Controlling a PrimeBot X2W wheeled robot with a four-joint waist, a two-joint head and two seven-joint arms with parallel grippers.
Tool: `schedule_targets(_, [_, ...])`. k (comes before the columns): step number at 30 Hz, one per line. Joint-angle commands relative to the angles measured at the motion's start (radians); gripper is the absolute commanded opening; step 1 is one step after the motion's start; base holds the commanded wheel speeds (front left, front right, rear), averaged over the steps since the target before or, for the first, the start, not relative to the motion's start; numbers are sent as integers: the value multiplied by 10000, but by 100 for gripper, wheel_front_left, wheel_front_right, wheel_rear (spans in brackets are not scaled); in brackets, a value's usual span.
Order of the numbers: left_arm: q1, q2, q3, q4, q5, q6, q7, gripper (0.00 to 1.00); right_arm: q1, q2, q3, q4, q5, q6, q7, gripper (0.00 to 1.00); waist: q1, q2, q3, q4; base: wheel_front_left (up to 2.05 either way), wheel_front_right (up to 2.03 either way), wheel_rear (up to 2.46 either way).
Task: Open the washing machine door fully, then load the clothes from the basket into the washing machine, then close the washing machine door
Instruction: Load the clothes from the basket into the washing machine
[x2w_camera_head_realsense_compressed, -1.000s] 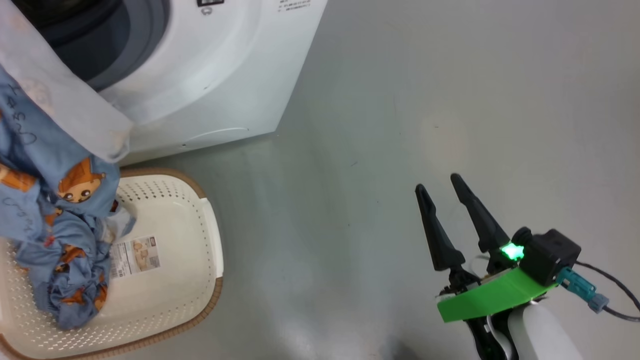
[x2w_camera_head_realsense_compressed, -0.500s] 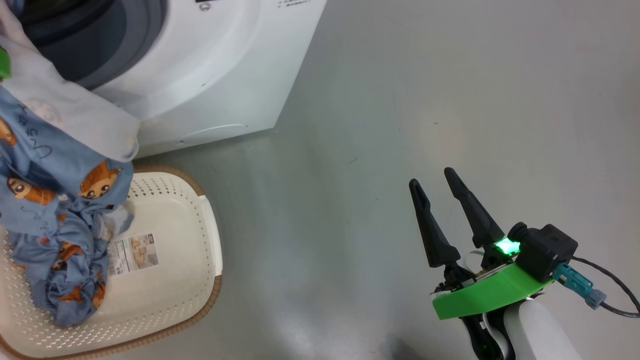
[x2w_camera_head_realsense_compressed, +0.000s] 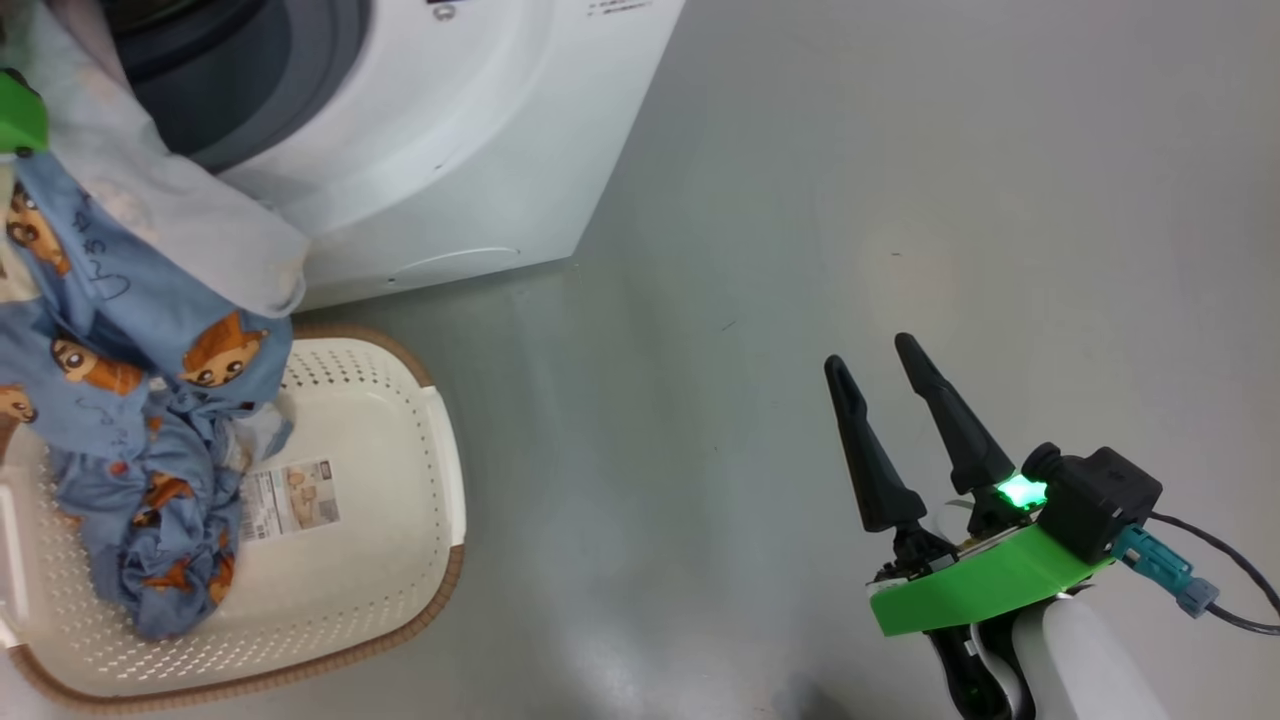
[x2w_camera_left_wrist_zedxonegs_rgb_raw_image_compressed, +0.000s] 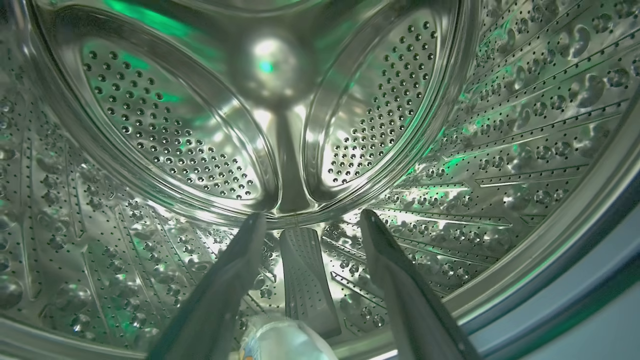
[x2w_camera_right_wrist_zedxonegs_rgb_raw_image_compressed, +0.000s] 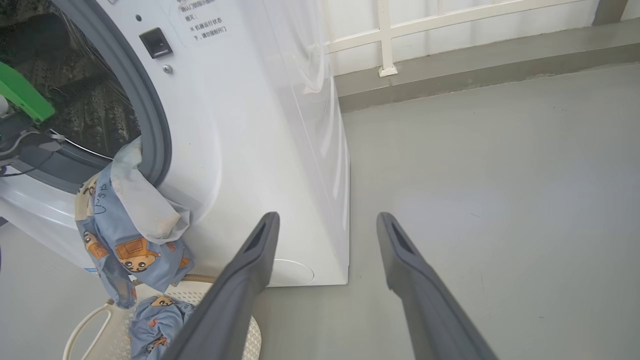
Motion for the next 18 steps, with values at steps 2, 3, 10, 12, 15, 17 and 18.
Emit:
schedule_targets(2, [291, 234, 348, -466, -89, -31, -49, 100, -67, 12, 65, -216, -65, 16, -48, 100, 0, -1, -30, 168, 0, 0, 0])
schedule_targets(3, [427, 152, 422, -592, -100, -31, -49, 100, -63, 12, 43, -210, -82, 16, -48, 100, 0, -1, -58, 221, 0, 0, 0])
schedule_targets(10, [1430, -253, 1171, -1251, 225, -20, -49, 100, -50, 12, -38, -166, -184, 16, -48, 100, 0, -1, -233, 453, 0, 0, 0])
schedule_targets(12, [1793, -413, 1407, -1474, 393, -15, -49, 100, -40, 12, -63, -149, -219, 16, -48, 100, 0, -1, -308, 519, 0, 0, 0])
schedule_targets(15, [2339, -659, 1739, -1814, 620, -17, -49, 100, -24, 12, -106, -117, -271, 16, -48, 100, 0, -1, -401, 613, 0, 0, 0])
schedule_targets(17, [2736, -826, 1919, -2050, 747, -20, -49, 100, 5, 12, -133, -96, -311, 16, -48, 100, 0, -1, -480, 675, 0, 0, 0])
schedule_targets(18, [2924, -885, 2017, -2162, 799, -21, -49, 100, 21, 12, -146, -88, -327, 16, -48, 100, 0, -1, -510, 698, 0, 0, 0])
